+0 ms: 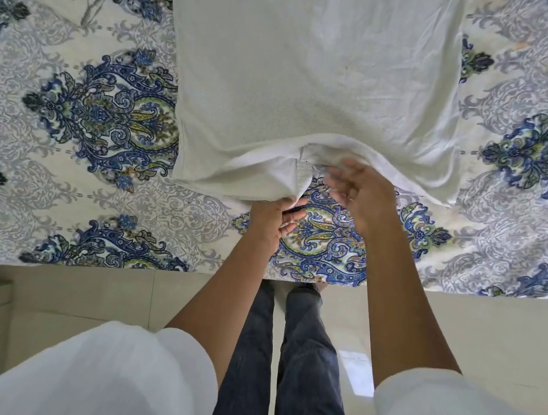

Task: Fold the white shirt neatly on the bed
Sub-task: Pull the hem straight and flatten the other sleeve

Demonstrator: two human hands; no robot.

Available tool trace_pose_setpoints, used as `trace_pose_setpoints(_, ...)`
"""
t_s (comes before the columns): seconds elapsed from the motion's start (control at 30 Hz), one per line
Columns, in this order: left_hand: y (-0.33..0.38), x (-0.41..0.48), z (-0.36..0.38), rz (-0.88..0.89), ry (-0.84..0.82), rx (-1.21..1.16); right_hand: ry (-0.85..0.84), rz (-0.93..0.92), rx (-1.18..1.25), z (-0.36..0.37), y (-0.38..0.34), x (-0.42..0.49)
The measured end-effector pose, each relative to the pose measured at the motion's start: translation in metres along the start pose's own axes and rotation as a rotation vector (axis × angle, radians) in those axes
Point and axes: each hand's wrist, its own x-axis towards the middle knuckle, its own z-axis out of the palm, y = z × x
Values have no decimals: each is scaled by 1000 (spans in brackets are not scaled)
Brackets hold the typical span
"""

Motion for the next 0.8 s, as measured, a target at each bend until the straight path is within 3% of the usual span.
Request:
trace_pose_setpoints(0.07,-1,-1,1,-4,20,-32,137,57,-236,-1,11,-1)
trace_pose_setpoints(0.13,0,-2,5,5,97,-116,185,70,-241,1,22,-4)
trace_pose_setpoints(0.27,6,-11,12,-10,272,-120,247,-121,-293,10,26,4)
trace_pose_setpoints(0.33,11,-19,21,11,223,-16,254,-99,-236,14,18,7)
trace_pose_setpoints(0.43,25,-17,33,250,181,145,174,-42,-50,17,5,6)
trace_pose_setpoints(0.53,37,4,29,600,196,510,75,-143,109,15,-2,7)
trace_pose_setpoints(0.67,45,14,18,965,196,1091,160,-189,-87,9,-1,13)
trace_pose_setpoints(0.73,49,17,12,976,184,1253,222,-111,-210,6,7,14)
trace_pose_setpoints(0.8,49,20,10,931,118,1335,219,16,-183,6,14,11)
